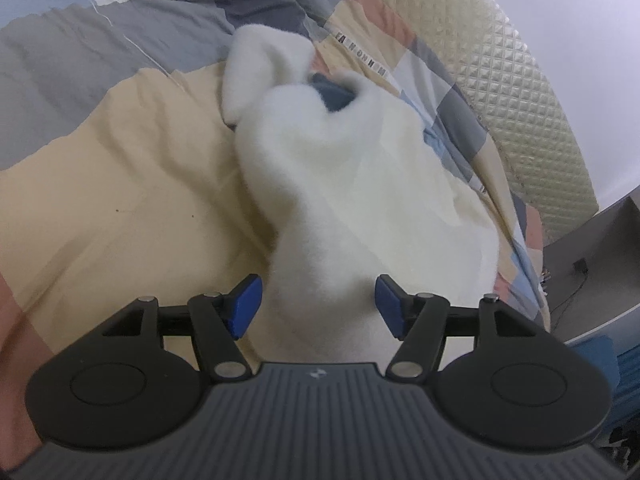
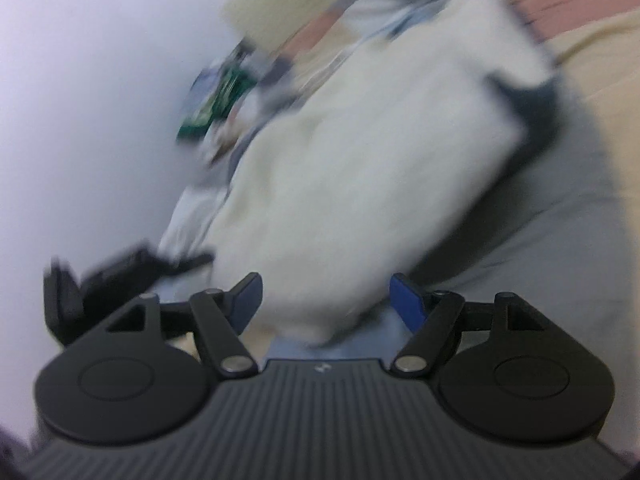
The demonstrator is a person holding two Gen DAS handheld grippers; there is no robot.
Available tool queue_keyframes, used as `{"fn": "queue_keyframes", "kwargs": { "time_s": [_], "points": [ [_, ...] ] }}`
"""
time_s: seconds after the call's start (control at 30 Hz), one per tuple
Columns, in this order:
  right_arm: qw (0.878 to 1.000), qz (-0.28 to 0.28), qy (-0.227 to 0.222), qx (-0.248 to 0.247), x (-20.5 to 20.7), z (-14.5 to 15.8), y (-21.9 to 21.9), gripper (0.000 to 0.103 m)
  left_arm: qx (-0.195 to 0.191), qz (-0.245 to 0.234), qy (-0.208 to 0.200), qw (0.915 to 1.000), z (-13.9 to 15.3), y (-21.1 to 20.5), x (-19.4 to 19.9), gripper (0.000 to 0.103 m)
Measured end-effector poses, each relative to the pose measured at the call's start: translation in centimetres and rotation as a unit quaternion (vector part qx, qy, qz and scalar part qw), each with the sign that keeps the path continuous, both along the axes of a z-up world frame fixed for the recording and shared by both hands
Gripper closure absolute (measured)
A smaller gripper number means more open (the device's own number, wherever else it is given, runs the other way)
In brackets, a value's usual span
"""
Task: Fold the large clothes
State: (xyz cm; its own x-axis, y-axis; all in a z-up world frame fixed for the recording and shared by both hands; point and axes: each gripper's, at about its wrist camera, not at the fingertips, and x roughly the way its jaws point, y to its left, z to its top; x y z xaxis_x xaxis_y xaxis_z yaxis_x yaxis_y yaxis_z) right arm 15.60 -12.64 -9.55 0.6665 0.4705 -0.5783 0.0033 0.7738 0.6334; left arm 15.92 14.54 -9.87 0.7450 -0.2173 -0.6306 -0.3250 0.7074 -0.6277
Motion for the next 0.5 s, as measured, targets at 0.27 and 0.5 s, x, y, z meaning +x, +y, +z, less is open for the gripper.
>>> {"fn": "queue_keyframes", "kwargs": {
  "time_s": [0.27,0.5],
  "points": [
    [0.998,0.023,-0.017,-0.050,3.6,-2.8,1.7,0.036,0.007,-0.001,0.009,0.9999,-0.5,-0.2,1.3,0.035],
    [0.998,0.003,-0.037,0.042,2.6,-1.7,0.1,0.085,-0.027,-0.016,-0.003,0.9995,-0.7,-0.4,1.4,0.035]
  ]
}}
